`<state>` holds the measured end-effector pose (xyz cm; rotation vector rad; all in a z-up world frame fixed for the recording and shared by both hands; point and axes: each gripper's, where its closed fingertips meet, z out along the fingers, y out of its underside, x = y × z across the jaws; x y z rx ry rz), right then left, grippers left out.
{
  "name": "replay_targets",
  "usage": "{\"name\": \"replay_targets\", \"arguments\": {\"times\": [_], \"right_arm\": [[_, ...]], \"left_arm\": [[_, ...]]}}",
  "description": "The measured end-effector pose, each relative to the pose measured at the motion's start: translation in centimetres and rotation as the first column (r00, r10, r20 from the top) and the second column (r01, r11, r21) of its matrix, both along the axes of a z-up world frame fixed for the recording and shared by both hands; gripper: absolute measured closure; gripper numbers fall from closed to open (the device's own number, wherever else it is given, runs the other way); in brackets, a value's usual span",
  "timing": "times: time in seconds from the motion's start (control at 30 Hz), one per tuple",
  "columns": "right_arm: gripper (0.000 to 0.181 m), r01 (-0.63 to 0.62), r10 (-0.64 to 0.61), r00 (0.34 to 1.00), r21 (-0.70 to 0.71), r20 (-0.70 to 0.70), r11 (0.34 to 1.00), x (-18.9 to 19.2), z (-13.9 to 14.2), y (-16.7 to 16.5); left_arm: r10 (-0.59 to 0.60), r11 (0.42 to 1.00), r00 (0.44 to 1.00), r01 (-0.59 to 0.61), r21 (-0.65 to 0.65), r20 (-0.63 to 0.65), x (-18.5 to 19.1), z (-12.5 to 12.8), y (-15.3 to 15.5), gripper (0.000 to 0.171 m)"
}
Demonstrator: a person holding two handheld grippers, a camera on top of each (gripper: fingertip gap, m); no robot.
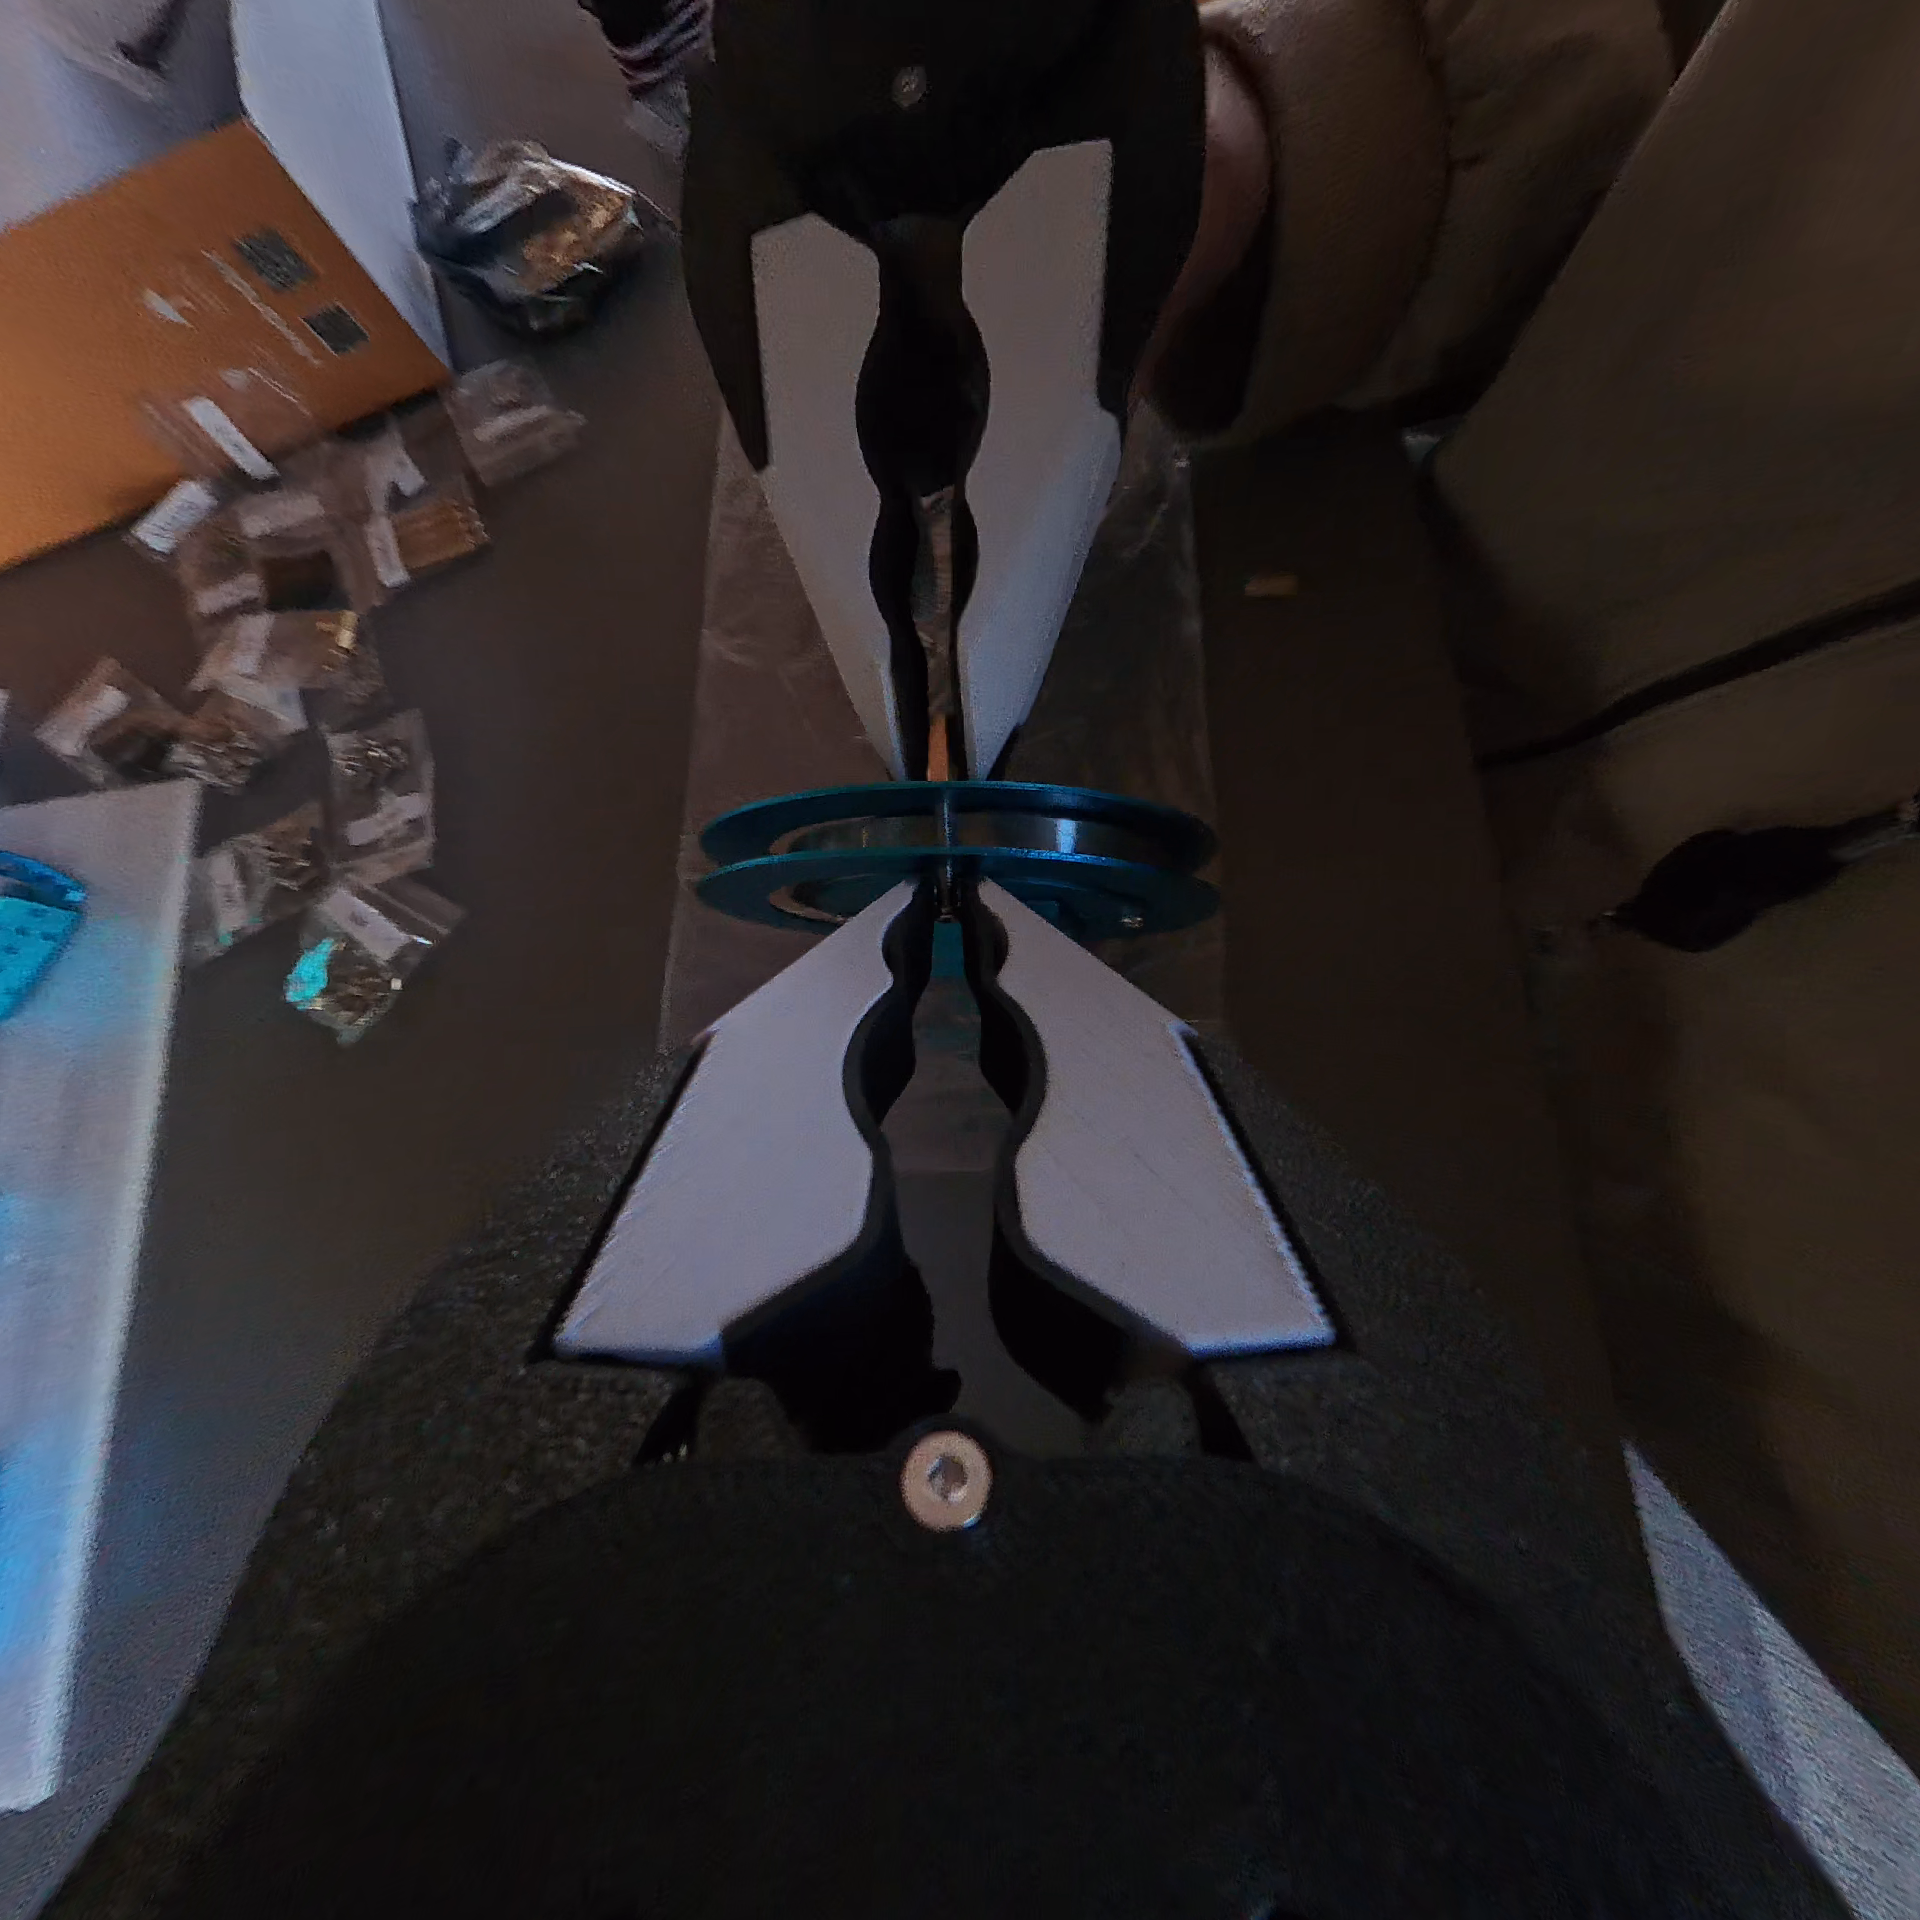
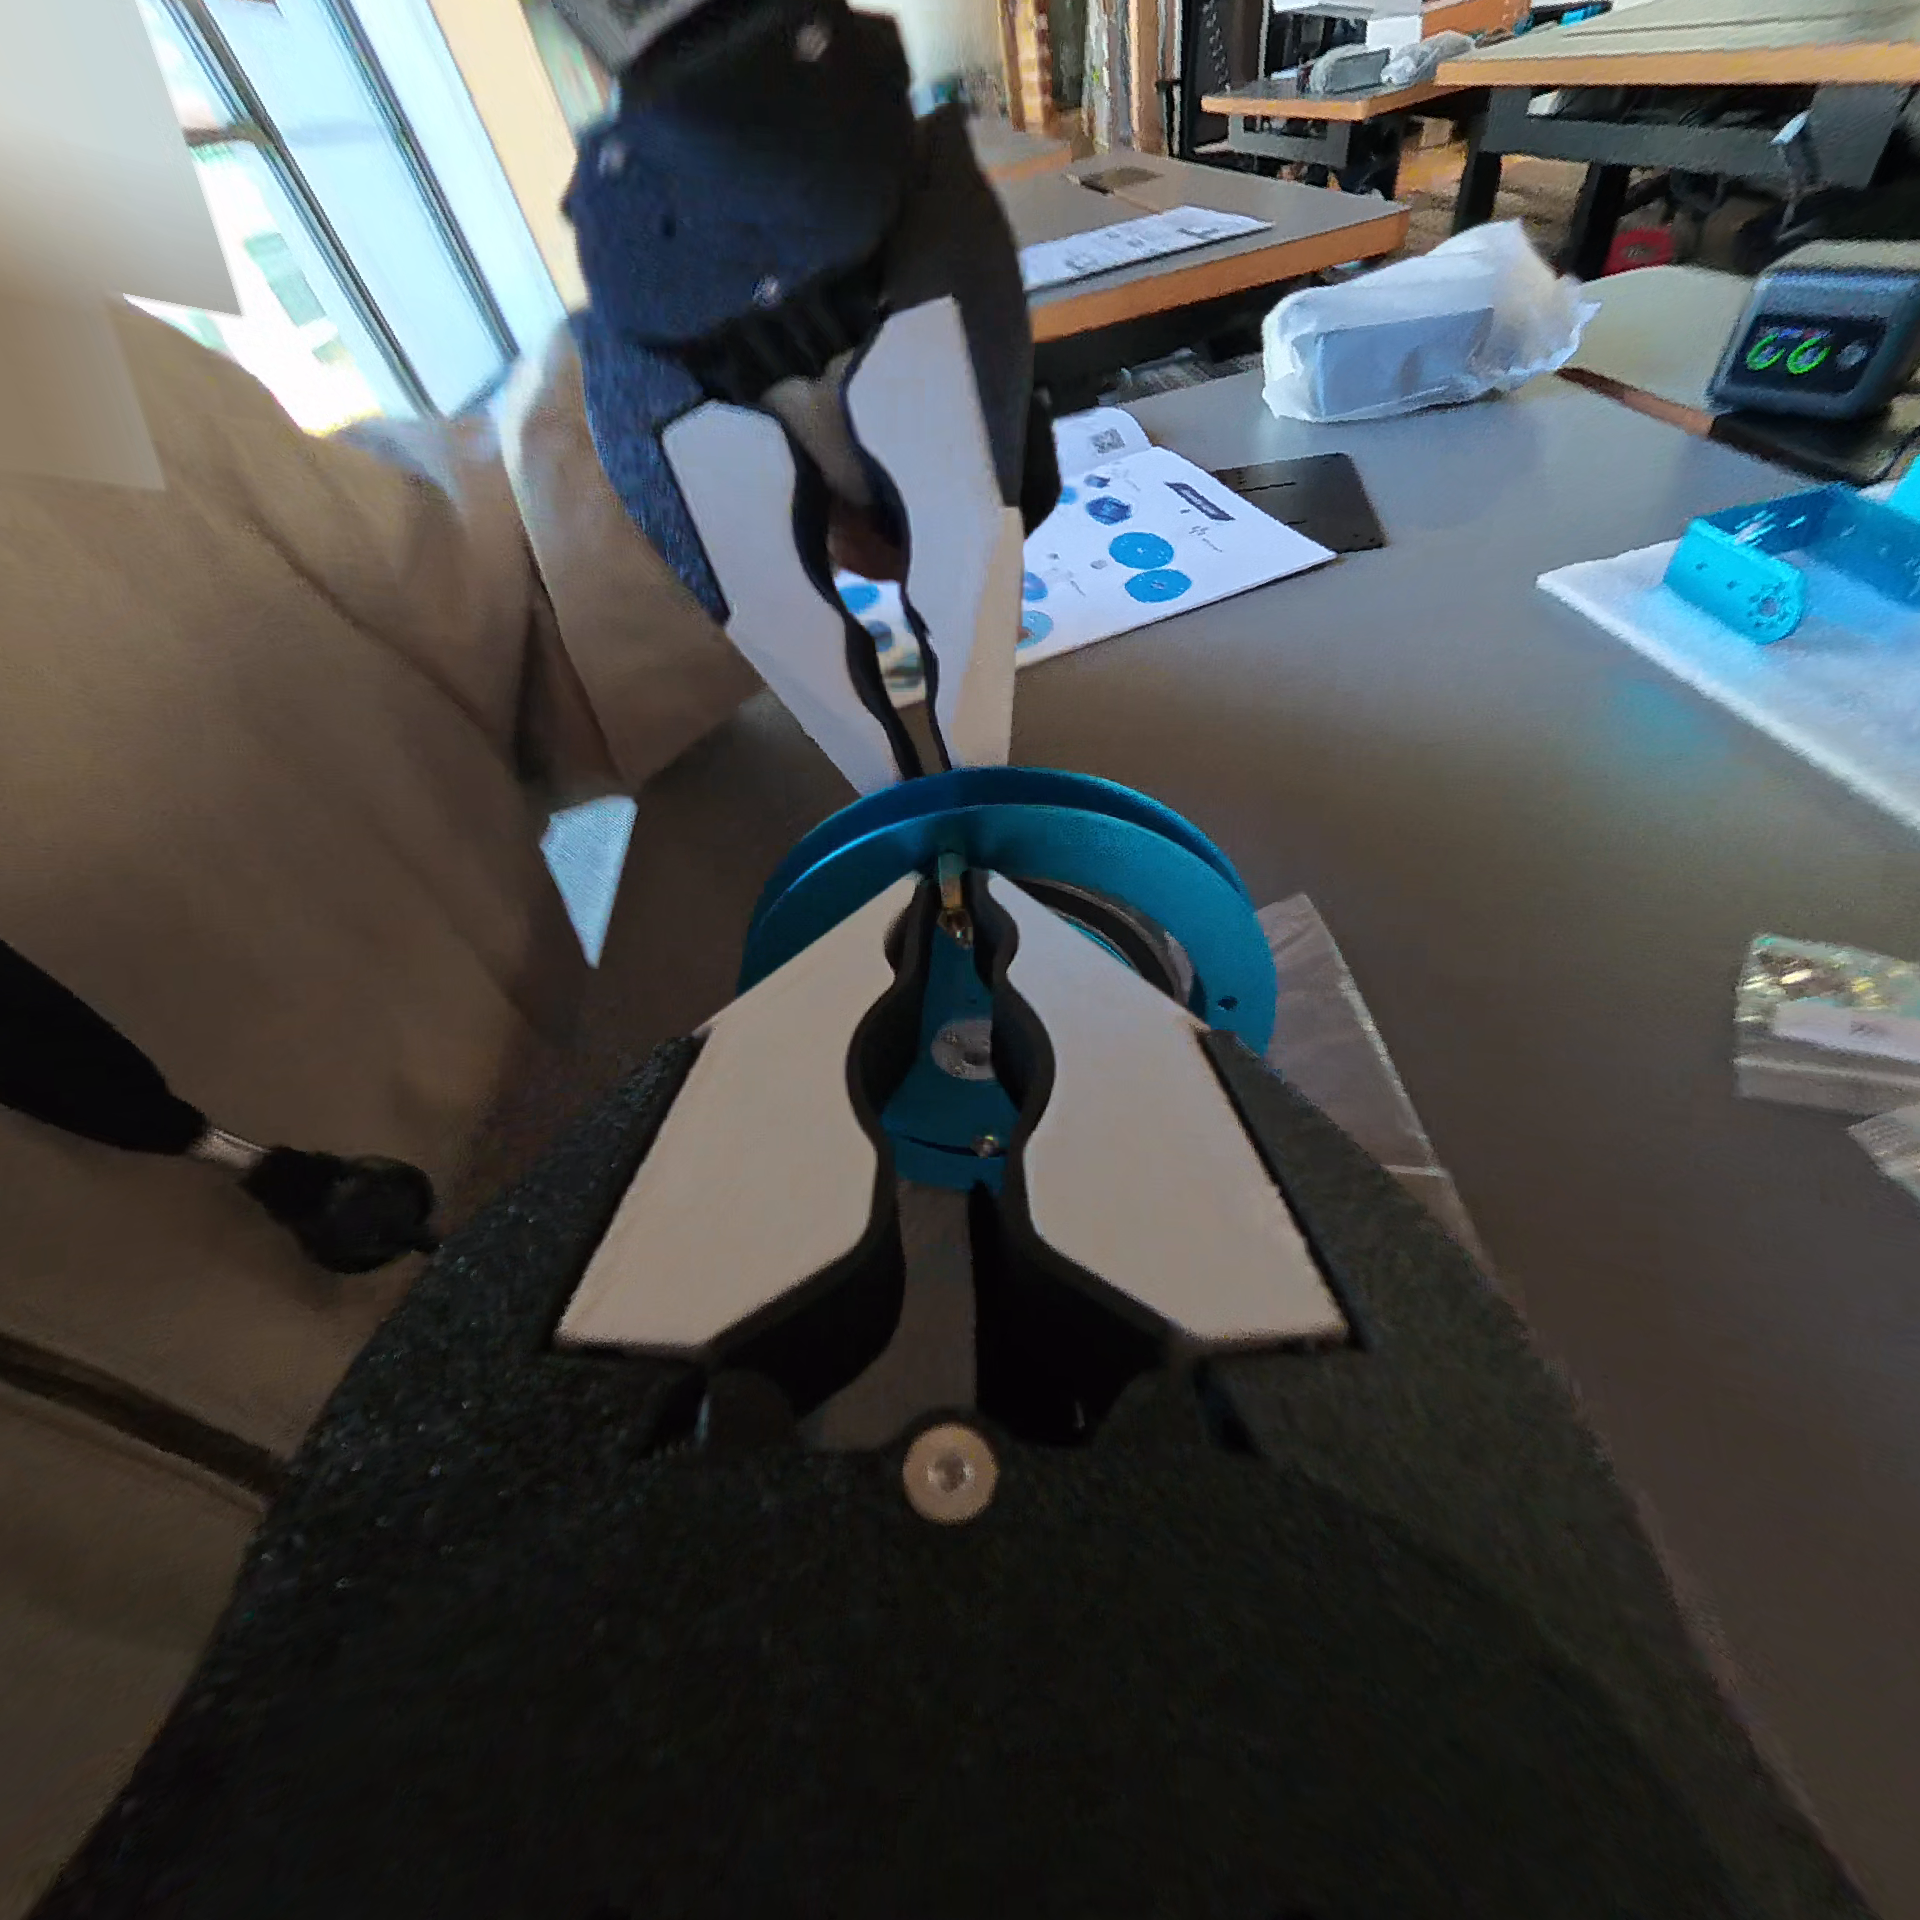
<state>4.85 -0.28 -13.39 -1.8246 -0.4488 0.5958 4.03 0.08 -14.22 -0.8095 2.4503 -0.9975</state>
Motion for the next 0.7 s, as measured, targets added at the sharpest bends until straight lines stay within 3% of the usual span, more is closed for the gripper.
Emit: {"name": "replay_targets", "arguments": {"times": [0.13, 0.2, 0.27, 0.37, 0.43, 0.5, 0.57, 0.63, 0.7], "right_arm": [[0.169, 0.018, -0.039, 0.969, 0.087, 0.245, 0.996, 0.3, 0.1, -0.1], [0.159, 0.011, -0.075, 0.912, 0.158, 0.404, 0.987, 0.8, 0.3, -0.5], [0.152, 0.011, -0.141, 0.807, 0.223, 0.573, 0.975, 1.7, 0.7, -0.8], [0.144, 0.042, -0.186, 0.634, 0.207, 0.751, 0.977, 2.6, 0.7, -1.0], [0.134, 0.036, -0.217, 0.463, 0.226, 0.860, 0.974, 3.0, 0.2, -0.8], [0.143, -0.009, -0.311, 0.299, 0.329, 0.902, 0.944, 2.7, 0.7, -0.6], [0.152, -0.085, -0.375, 0.200, 0.397, 0.905, 0.914, 1.8, 0.9, -0.6], [0.147, -0.114, -0.406, 0.116, 0.418, 0.907, 0.901, 1.8, 0.5, -0.3], [0.148, -0.130, -0.396, 0.080, 0.403, 0.915, 0.906, 2.0, -0.1, 0.0]], "left_arm": [[-0.017, 0.991, 0.989, -0.003, -0.135, -0.150, -0.2, 0.1, -0.3, 0.168], [-0.022, 0.972, 0.973, -0.034, -0.233, -0.230, -0.2, 0.2, -0.5, 0.169], [-0.041, 0.946, 0.952, -0.061, -0.320, -0.302, -0.1, 0.3, -0.6, 0.168], [-0.057, 0.904, 0.928, -0.109, -0.414, -0.368, 0.2, 0.4, -0.5, 0.169], [-0.070, 0.875, 0.915, -0.135, -0.465, -0.397, 0.4, 0.5, -0.5, 0.169], [-0.096, 0.839, 0.898, -0.158, -0.520, -0.428, 0.3, 0.6, -0.8, 0.169], [-0.137, 0.807, 0.877, -0.170, -0.565, -0.460, 0.1, 0.8, -1.2, 0.168], [-0.171, 0.790, 0.861, -0.171, -0.588, -0.479, -0.1, 0.8, -1.5, 0.168], [-0.184, 0.778, 0.849, -0.183, -0.601, -0.495, 0.0, 0.8, -1.7, 0.167]]}}
